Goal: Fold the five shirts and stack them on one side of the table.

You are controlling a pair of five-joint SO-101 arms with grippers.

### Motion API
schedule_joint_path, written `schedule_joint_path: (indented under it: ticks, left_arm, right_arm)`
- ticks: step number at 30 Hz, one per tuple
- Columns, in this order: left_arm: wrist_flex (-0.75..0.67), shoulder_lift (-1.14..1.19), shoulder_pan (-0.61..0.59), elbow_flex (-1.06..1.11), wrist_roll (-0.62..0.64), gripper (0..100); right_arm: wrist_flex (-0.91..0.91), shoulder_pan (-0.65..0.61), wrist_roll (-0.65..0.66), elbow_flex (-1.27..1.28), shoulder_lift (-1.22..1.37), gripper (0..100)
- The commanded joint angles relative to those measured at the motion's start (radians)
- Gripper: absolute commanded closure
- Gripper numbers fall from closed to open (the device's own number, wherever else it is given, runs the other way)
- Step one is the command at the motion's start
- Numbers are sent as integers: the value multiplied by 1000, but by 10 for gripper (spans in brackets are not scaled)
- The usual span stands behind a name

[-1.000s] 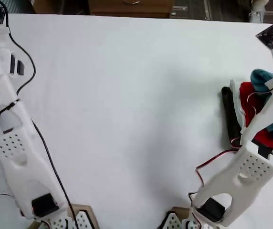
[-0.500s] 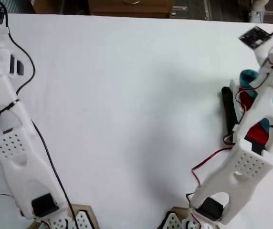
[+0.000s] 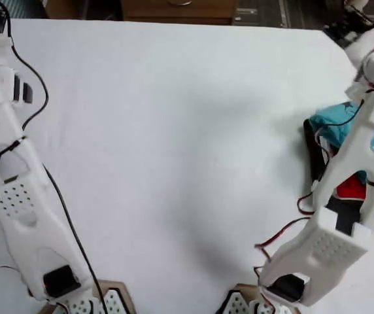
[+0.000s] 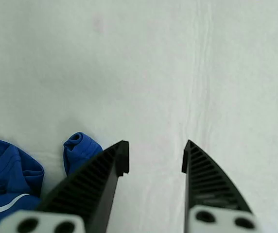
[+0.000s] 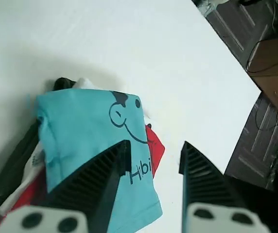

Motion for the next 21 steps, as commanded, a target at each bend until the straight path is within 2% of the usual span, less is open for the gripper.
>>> schedule_joint_path:
  ticks: [1,5,11,16,21]
  left_arm:
    - [2,-9,-6,-33,-6,797]
    - [2,-9,-3,-33,-8,797]
    - [2,-9,-3,-33,-9,797]
    - [5,-9,11,-31,-9,797]
    - [6,-9,38,-31,-9,797]
  right_arm:
    - [-142,54,-9,49,97,828]
    - [-222,56,-78,57,255,828]
    - [-177,33,-106,58,400,828]
    - [-185,38,-98,41,401,828]
    - [-191,44,-106,-121,372,825]
